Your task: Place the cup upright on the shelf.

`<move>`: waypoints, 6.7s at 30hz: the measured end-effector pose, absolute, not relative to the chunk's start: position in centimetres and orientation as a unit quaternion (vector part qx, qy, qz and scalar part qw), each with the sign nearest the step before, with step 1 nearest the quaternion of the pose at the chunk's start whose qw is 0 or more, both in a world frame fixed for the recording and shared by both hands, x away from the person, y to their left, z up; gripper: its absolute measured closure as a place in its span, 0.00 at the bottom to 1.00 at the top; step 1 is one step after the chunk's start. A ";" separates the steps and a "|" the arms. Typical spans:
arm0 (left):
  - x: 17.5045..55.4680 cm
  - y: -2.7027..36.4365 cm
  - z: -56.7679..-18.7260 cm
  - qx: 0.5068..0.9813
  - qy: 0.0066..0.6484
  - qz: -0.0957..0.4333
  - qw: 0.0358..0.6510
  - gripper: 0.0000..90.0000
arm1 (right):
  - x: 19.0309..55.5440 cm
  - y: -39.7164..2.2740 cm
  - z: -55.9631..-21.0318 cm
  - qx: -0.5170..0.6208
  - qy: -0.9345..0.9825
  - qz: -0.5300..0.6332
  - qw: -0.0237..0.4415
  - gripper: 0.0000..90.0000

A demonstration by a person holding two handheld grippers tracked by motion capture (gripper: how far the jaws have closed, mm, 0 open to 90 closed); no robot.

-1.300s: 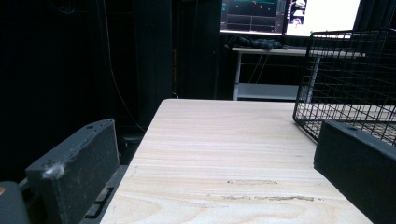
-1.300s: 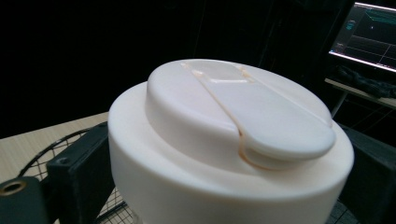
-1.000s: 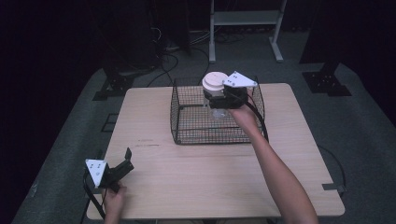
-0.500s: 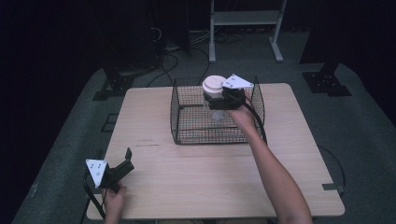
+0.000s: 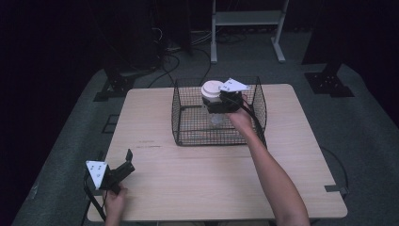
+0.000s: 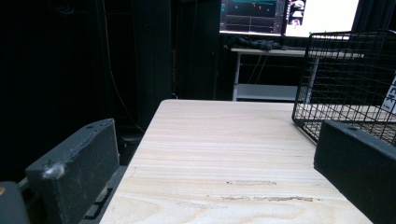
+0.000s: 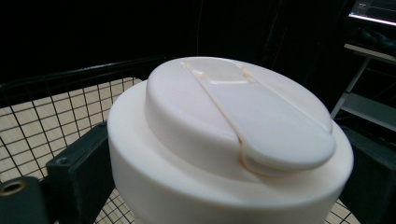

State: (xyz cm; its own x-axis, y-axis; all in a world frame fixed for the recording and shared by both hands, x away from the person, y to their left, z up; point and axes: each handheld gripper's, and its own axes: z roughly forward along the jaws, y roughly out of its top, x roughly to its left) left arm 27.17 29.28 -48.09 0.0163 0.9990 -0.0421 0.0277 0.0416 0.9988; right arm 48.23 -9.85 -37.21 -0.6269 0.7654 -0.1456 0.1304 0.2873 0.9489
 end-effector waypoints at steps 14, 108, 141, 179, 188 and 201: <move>27.2 29.3 -48.1 0.501 0.513 0.478 0.507 0.00 | 48.8 -9.9 -38.2 0.304 0.751 0.499 0.308 0.05; 27.2 29.4 -48.1 0.500 0.516 0.477 0.506 0.00 | 46.2 -13.9 -34.8 0.318 0.722 0.526 0.317 0.02; 27.2 29.3 -48.1 0.502 0.515 0.480 0.503 0.00 | 42.7 -16.7 -33.2 0.308 0.724 0.522 0.330 0.02; 27.2 29.1 -48.1 0.504 0.513 0.482 0.501 0.00 | 38.6 -19.8 -35.4 0.307 0.731 0.521 0.316 0.02; 27.2 29.1 -48.1 0.505 0.512 0.483 0.500 0.00 | 37.2 -20.6 -36.1 0.305 0.732 0.520 0.317 0.02; 27.2 29.1 -48.1 0.506 0.511 0.482 0.500 0.00 | 35.2 -21.8 -37.3 0.303 0.738 0.515 0.313 0.02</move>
